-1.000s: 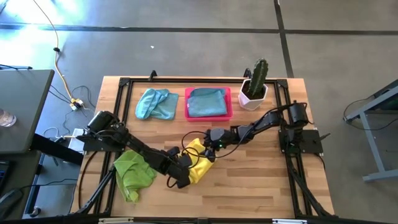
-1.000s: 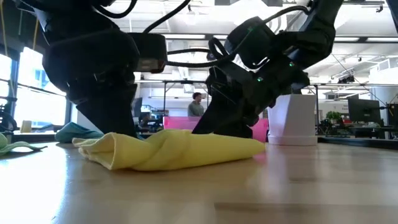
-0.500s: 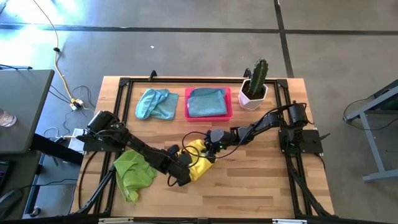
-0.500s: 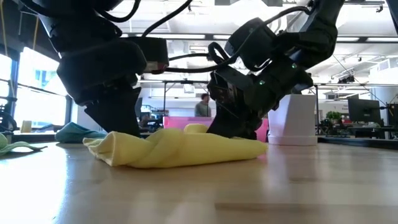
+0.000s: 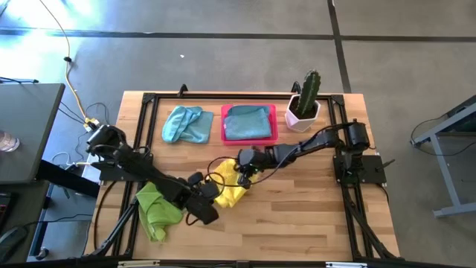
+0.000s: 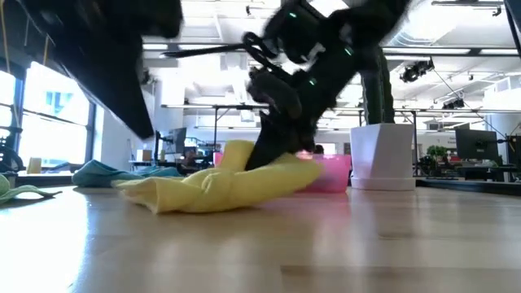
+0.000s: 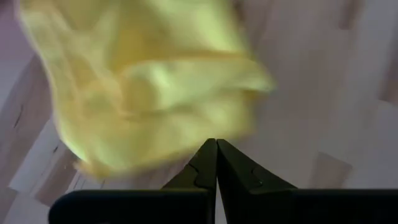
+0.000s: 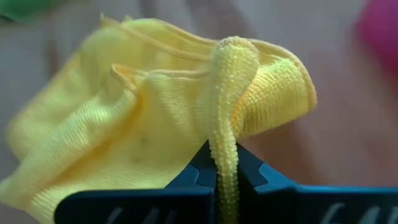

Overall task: Fold microfiber towels
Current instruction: Stack the folded yellow microfiber cloth on top of the blue microfiber cloth in the pink bin

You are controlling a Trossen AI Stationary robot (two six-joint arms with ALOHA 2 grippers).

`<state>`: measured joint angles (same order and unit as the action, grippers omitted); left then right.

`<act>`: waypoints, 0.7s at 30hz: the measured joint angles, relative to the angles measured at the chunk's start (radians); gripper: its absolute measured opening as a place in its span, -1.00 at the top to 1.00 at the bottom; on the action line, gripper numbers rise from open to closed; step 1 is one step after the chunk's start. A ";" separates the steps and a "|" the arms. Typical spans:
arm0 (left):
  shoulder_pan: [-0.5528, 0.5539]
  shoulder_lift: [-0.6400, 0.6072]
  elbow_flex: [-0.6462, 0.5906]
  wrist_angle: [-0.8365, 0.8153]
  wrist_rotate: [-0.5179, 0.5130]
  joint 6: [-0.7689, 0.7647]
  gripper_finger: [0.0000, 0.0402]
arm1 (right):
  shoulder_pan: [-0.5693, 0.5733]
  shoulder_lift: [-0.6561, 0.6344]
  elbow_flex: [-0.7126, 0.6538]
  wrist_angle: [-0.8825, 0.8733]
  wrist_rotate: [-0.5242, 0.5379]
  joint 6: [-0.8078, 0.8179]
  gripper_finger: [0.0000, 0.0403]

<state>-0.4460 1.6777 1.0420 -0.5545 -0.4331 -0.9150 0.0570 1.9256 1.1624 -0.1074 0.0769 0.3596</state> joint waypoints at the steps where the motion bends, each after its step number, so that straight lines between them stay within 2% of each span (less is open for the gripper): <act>1: -0.012 -0.015 0.000 -0.005 -0.015 0.000 1.00 | 0.000 0.001 0.049 -0.076 0.043 -0.039 1.00; 6: -0.064 -0.088 0.000 -0.011 -0.075 0.001 1.00 | -0.001 -0.001 0.284 -0.403 0.296 -0.207 1.00; 11: -0.122 -0.164 0.002 -0.010 -0.087 0.001 1.00 | -0.026 -0.001 0.461 -0.492 0.535 -0.322 1.00; 13: -0.146 -0.191 0.002 -0.011 -0.096 0.001 1.00 | -0.045 -0.001 0.528 -0.514 0.592 -0.344 1.00; 14: -0.160 -0.205 0.002 -0.011 -0.104 0.001 1.00 | -0.058 -0.002 0.563 -0.528 0.568 -0.352 1.00; 15: -0.173 -0.220 0.002 -0.011 -0.112 0.001 1.00 | -0.074 -0.002 0.596 -0.541 0.493 -0.361 1.00; 18: -0.214 -0.262 0.002 -0.011 -0.132 0.001 1.00 | -0.138 -0.001 0.692 -0.543 0.165 -0.382 1.00; 19: -0.227 -0.275 0.002 -0.015 -0.136 0.002 1.00 | -0.157 -0.002 0.715 -0.531 0.130 -0.382 1.00; 20: -0.241 -0.288 0.002 -0.018 -0.144 0.001 1.00 | -0.175 -0.003 0.736 -0.529 0.149 -0.371 1.00; 21: -0.254 -0.302 0.002 -0.022 -0.154 0.001 1.00 | -0.192 -0.003 0.756 -0.551 0.221 -0.346 1.00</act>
<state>-0.7005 1.3753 1.0439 -0.5768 -0.5872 -0.9136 -0.1346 1.9224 1.9186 -0.6582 0.2978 0.0138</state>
